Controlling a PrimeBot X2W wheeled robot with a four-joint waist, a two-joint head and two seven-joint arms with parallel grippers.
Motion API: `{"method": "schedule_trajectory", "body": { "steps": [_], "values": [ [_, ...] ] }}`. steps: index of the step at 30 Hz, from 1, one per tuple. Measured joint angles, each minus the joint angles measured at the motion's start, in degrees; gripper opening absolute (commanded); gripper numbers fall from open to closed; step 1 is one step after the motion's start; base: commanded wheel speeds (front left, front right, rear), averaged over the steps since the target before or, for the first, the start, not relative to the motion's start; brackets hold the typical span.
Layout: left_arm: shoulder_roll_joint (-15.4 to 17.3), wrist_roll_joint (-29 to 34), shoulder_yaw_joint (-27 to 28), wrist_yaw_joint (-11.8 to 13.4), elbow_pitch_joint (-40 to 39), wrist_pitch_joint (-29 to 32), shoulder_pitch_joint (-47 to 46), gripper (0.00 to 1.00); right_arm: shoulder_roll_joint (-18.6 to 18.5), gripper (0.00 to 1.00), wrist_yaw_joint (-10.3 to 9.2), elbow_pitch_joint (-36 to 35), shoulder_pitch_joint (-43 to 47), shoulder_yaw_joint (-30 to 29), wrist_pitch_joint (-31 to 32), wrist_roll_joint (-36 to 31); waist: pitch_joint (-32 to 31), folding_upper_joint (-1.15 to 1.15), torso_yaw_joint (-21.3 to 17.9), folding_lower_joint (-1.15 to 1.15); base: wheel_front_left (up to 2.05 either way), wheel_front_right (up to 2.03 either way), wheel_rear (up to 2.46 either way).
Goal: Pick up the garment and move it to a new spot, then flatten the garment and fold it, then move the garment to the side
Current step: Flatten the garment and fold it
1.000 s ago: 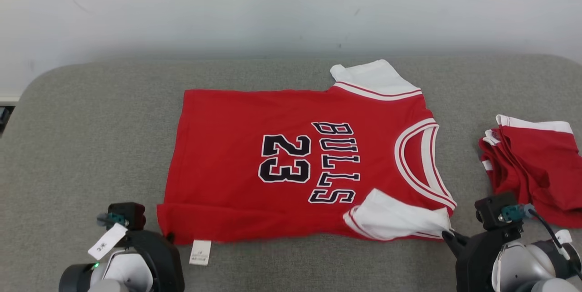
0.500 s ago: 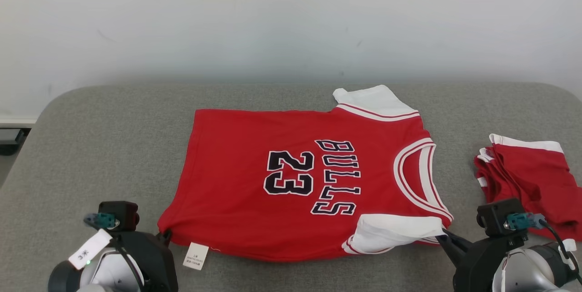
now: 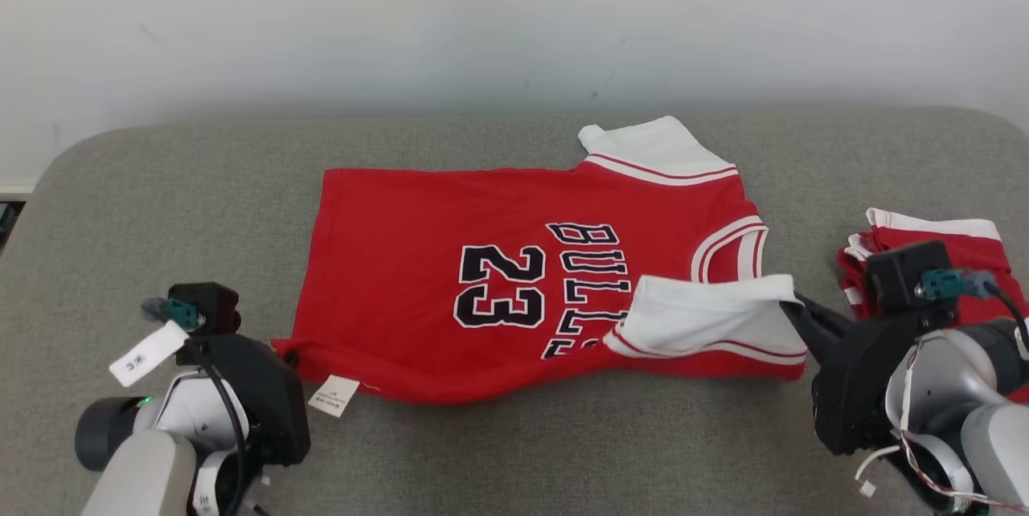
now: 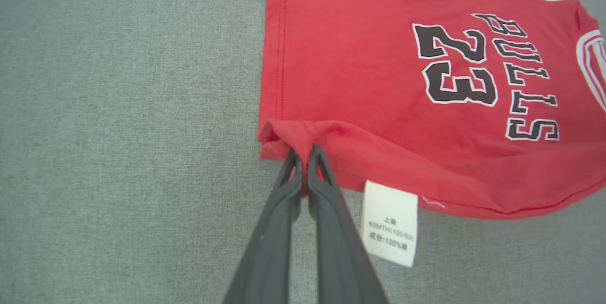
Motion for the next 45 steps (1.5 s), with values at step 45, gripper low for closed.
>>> {"method": "schedule_trajectory", "body": {
  "steps": [45],
  "values": [
    [-1.3,2.4,-3.0,-1.1,20.8,6.4,-23.4,0.05,4.0,0.00,5.35,23.5,-22.6,4.4,-10.7,-3.3,10.7,0.00,-1.0,0.00,0.00,0.00,0.00]
  ]
}}
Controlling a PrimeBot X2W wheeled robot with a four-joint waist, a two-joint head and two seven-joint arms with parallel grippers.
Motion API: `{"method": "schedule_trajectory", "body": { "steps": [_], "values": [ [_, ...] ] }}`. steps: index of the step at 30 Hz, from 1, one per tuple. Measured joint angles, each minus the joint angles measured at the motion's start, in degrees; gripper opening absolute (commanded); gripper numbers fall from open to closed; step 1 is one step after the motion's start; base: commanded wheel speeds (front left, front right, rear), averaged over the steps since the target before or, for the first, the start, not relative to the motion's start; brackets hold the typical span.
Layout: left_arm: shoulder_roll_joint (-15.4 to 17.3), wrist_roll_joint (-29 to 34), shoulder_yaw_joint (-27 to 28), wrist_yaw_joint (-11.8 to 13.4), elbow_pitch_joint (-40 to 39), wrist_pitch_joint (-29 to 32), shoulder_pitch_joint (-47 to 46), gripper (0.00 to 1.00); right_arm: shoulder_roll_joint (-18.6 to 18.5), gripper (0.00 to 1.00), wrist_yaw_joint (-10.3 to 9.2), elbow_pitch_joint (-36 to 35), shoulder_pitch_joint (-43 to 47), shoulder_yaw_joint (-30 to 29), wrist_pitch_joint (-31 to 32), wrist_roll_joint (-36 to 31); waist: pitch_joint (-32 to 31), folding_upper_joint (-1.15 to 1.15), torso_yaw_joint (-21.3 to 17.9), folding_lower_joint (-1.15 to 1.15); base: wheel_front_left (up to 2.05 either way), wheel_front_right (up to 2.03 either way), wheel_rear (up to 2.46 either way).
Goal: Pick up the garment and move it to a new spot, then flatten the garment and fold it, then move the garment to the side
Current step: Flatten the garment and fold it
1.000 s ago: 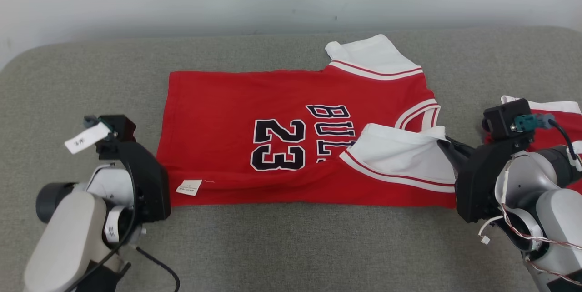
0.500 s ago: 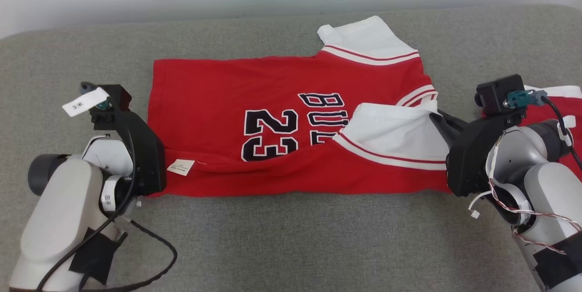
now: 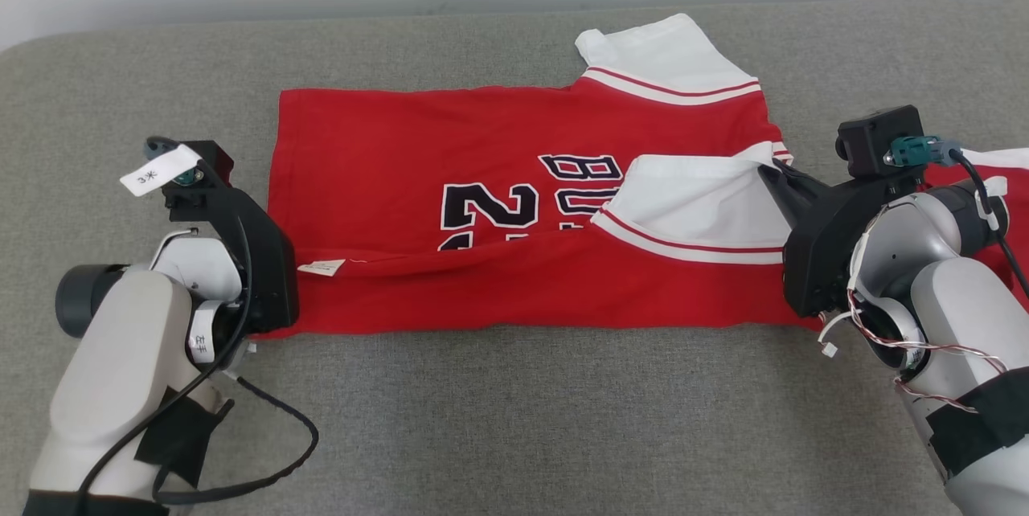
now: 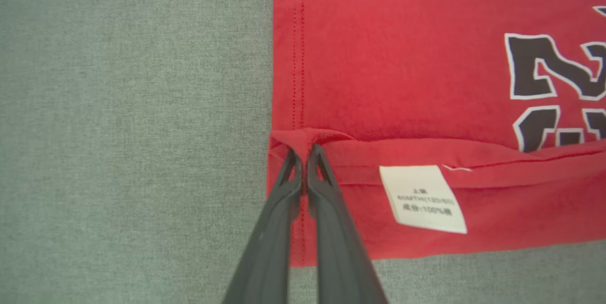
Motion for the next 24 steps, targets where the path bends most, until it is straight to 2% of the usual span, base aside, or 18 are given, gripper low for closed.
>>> {"method": "schedule_trajectory", "body": {
  "steps": [2,3,4,17,21,24],
  "values": [
    [0.0,0.1,0.0,0.0,0.4,-1.2,-0.1,0.37,0.2,0.00,0.19,1.0,-0.5,0.3,-0.8,-0.4,0.1,0.00,0.1,0.00,0.00,0.00,0.00],
    [-0.1,0.2,-0.1,0.0,0.5,-1.7,-0.4,0.62,0.3,0.10,0.19,1.6,-0.7,0.4,-1.2,-0.4,0.1,0.00,0.2,0.00,0.00,0.00,0.00],
    [-0.1,0.5,-0.1,0.1,0.8,-2.5,-0.8,1.00,0.4,1.00,0.24,2.0,-0.7,0.4,-1.8,-0.4,0.2,0.00,0.3,0.00,0.00,0.00,0.00],
    [-0.2,2.9,-0.6,-0.5,3.8,-14.6,-3.3,1.00,0.7,1.00,0.76,6.5,-4.1,0.0,-13.1,-2.5,-1.2,0.00,0.9,0.00,0.00,0.00,0.00],
    [-0.5,3.3,-1.7,-1.0,4.2,-18.1,-2.5,1.00,0.6,1.00,0.82,7.4,-2.9,-0.7,-15.7,-2.5,-2.7,0.00,1.2,0.00,0.00,0.00,0.00],
    [-1.1,3.4,-2.8,-2.0,5.5,-20.4,1.5,1.00,0.1,1.00,0.65,8.8,1.4,-1.0,-16.8,-2.9,-4.8,-0.01,1.4,0.00,0.00,0.00,0.00]
  ]
}}
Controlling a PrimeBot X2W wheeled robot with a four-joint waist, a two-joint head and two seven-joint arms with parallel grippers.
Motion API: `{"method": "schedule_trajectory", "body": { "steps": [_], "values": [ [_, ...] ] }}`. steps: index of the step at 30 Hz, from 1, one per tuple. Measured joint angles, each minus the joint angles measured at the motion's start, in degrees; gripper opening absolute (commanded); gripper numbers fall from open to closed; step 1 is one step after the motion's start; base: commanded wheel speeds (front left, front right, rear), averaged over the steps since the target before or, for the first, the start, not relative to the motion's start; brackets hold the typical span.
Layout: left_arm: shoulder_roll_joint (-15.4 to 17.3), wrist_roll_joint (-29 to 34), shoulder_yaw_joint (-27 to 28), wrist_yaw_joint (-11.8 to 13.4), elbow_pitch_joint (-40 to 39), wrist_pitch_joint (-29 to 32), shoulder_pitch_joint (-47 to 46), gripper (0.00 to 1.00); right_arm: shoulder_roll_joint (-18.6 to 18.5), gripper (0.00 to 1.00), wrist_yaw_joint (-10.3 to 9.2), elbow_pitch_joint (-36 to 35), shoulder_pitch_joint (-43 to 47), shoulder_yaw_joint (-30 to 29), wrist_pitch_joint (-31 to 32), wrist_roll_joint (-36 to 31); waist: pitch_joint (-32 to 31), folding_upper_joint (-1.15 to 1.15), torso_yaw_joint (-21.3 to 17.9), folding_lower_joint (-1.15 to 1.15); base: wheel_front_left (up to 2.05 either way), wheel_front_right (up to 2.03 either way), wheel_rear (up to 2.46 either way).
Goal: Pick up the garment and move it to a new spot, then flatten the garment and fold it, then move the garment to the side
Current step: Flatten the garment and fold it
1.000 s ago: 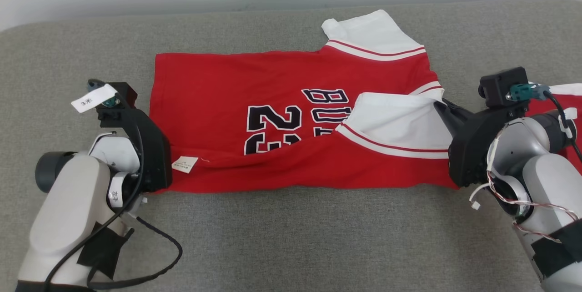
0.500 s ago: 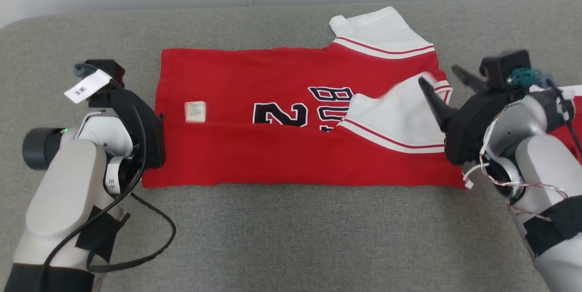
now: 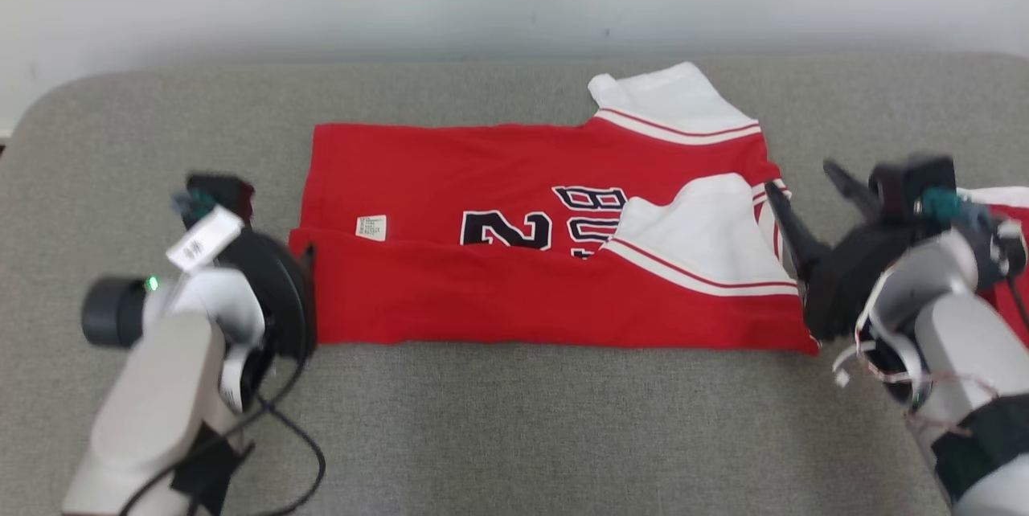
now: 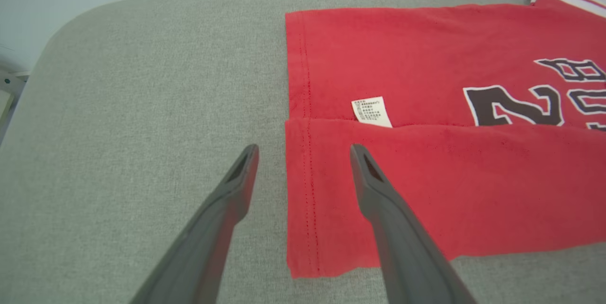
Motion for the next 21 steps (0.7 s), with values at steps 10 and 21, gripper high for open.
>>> {"method": "schedule_trajectory", "body": {
  "steps": [10,21],
  "values": [
    [1.1,0.2,-1.4,-0.5,0.9,-2.4,9.5,1.00,1.0,1.00,-2.46,-1.8,11.7,1.2,-0.1,-0.2,-6.3,0.00,-0.3,-0.01,0.00,0.00,0.00],
    [0.9,1.3,-2.5,-0.4,0.0,-2.8,10.7,1.00,1.4,1.00,-4.38,-3.4,16.8,0.2,1.8,0.6,-6.2,0.00,-2.7,-0.01,0.00,0.00,0.00]
  ]
}}
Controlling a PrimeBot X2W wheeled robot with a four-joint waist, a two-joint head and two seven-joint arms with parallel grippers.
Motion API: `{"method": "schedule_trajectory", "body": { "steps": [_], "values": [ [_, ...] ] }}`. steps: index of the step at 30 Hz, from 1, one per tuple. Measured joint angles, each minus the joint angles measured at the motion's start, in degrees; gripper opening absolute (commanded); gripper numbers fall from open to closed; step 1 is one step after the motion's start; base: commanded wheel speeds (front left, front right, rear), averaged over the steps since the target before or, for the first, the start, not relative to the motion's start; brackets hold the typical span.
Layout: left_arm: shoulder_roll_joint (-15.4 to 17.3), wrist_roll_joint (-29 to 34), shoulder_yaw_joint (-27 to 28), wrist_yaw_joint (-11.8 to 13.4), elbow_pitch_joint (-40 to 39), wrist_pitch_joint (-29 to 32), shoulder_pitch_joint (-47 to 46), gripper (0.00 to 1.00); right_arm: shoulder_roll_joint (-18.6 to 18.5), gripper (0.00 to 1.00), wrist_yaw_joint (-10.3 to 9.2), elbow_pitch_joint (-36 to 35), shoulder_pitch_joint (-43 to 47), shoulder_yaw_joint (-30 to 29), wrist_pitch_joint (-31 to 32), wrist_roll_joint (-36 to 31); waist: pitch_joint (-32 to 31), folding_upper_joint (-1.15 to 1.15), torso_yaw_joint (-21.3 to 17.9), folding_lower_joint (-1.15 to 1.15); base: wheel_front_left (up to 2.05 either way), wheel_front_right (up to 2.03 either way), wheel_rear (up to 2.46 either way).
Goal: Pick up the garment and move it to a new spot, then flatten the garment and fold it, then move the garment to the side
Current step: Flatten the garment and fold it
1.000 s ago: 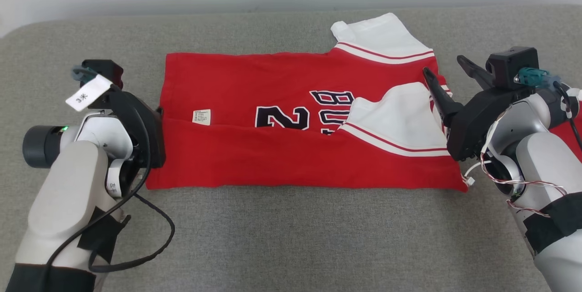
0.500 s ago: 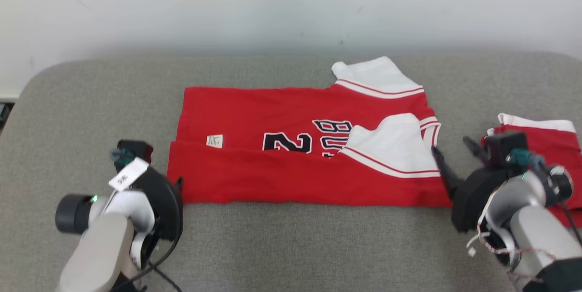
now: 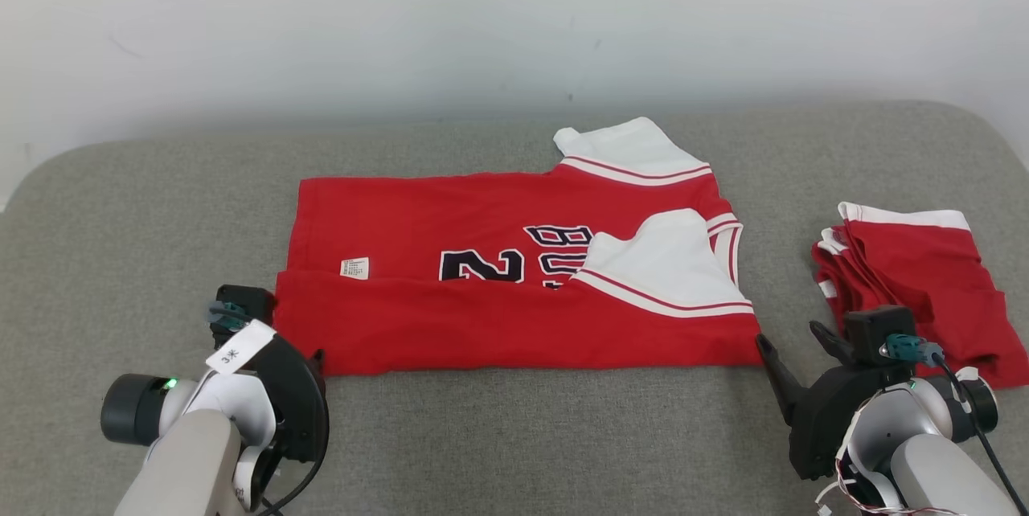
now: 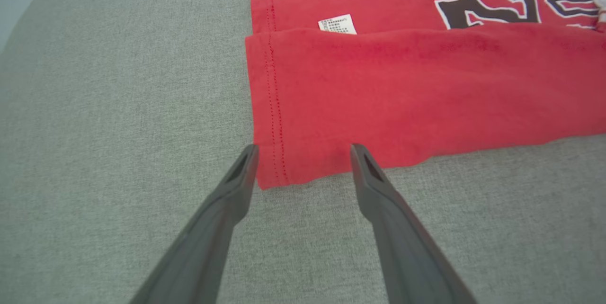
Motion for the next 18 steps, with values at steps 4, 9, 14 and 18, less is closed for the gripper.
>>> {"method": "schedule_trajectory", "body": {
  "steps": [4,9,14,18],
  "values": [
    [0.0,0.5,-0.1,0.0,0.2,0.0,-0.6,1.00,0.2,1.00,-0.49,0.0,0.0,-0.3,0.5,0.3,1.3,0.00,-0.1,0.00,0.00,0.00,0.00],
    [-0.6,0.5,-0.4,0.0,0.4,0.0,-2.5,1.00,0.3,1.00,-0.67,0.1,-0.1,-0.6,1.0,0.9,2.8,0.00,0.2,0.01,0.00,0.00,0.00],
    [-1.2,0.5,-0.6,0.0,0.4,0.0,-2.7,1.00,0.3,1.00,-0.78,0.1,-0.5,-0.8,1.5,1.0,3.9,0.00,0.7,0.01,0.00,0.00,0.00],
    [-1.3,0.6,-0.6,-0.1,1.1,0.0,-4.0,1.00,0.8,0.68,-1.13,0.3,-2.5,-0.7,1.6,1.2,5.1,0.01,1.3,0.01,0.00,0.00,0.00]
  ]
}}
